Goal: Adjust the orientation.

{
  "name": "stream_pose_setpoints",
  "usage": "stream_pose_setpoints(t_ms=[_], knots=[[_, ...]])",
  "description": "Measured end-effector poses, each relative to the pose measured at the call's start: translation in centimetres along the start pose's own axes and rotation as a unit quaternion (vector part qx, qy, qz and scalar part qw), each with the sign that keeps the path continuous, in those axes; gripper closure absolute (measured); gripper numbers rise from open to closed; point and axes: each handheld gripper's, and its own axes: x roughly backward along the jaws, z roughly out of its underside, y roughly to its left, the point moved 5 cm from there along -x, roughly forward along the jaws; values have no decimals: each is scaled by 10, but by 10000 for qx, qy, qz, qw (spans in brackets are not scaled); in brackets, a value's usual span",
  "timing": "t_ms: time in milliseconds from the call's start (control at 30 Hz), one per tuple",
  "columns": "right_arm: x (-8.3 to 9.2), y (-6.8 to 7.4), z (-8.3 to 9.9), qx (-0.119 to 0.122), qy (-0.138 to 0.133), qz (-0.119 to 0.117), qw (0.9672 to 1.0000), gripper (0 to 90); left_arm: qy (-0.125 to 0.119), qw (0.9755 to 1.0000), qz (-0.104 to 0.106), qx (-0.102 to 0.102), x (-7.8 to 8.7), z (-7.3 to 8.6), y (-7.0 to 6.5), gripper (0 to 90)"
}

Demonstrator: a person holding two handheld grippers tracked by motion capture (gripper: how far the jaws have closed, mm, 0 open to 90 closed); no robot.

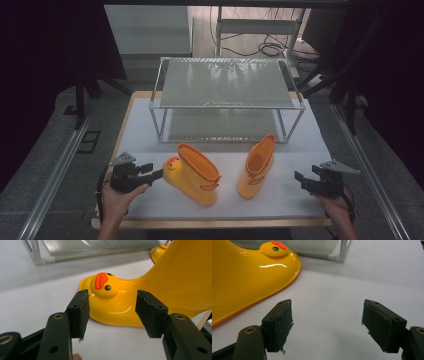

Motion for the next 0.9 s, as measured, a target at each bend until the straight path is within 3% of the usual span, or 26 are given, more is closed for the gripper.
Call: stream_pose_setpoints(t_ms=[167,333,500,700,900], knots=[[1,-4,1,-113,-17,14,9999,242,-77,10000,3,9,3,-1,-5,494],[1,-7,3,-215,2,25,9998,246,-209,9998,50,-57,5,0,-21,695],[-3,-7,5,-255,33,26,9997,252,-233,9994,34,-257,1,6,-40,800],[-4,-6,5,-253,62,55,9996,255,-299,9980,220,-509,1,20,-70,864],[-4,-6,5,-293,58,82,9995,257,-179,9951,497,-833,-15,30,-109,872]])
